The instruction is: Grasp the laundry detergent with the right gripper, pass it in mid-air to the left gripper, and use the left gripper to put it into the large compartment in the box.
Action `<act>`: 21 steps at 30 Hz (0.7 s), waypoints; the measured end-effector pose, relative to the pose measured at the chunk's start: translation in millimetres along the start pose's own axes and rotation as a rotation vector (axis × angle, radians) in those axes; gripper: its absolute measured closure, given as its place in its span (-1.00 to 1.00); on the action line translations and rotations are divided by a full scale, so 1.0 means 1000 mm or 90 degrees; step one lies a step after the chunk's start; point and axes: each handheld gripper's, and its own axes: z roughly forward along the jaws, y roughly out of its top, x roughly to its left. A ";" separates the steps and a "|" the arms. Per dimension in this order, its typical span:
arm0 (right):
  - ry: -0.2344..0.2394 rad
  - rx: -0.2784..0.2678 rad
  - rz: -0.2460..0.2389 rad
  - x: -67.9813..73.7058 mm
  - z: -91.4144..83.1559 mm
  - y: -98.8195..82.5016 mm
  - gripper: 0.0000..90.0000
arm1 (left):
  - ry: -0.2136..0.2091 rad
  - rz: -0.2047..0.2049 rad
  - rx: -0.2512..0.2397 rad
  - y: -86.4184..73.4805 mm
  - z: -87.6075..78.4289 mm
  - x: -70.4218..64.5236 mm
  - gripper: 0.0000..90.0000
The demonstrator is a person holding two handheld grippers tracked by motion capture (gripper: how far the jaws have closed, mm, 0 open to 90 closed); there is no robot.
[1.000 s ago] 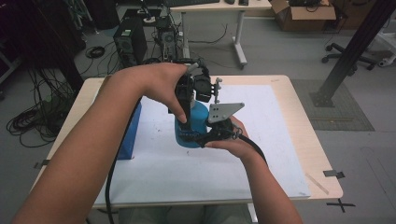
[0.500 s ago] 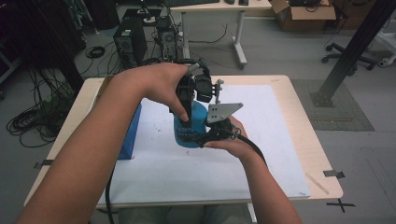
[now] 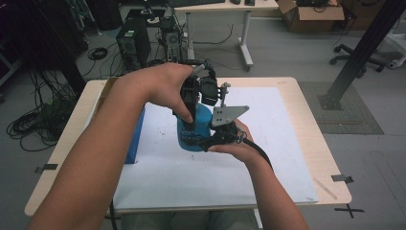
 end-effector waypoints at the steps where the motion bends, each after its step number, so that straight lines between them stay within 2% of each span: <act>1: 0.001 -0.003 0.001 0.000 0.000 0.000 -0.04 | -0.002 -0.002 -0.002 0.000 0.000 0.001 -0.15; 7: 0.003 -0.019 0.002 0.002 0.000 0.000 -0.07 | -0.014 -0.009 -0.016 -0.001 -0.003 0.003 -0.15; 10: 0.003 -0.023 0.003 0.002 -0.001 -0.001 -0.07 | -0.016 -0.009 -0.010 -0.001 -0.003 0.003 -0.15; 15: 0.002 -0.034 0.025 0.002 -0.002 -0.004 -0.42 | -0.015 -0.011 -0.006 0.000 -0.004 0.002 -0.15; 18: -0.003 -0.039 0.033 0.001 -0.003 -0.006 -0.45 | -0.015 -0.015 -0.002 -0.001 -0.004 0.003 -0.15; 19: -0.006 -0.045 0.036 0.002 -0.004 -0.007 -0.55 | -0.014 -0.016 -0.002 -0.002 -0.004 0.003 -0.15; 21: -0.013 -0.047 0.041 0.002 -0.005 -0.007 -0.63 | -0.013 -0.019 -0.005 -0.002 -0.004 0.003 -0.15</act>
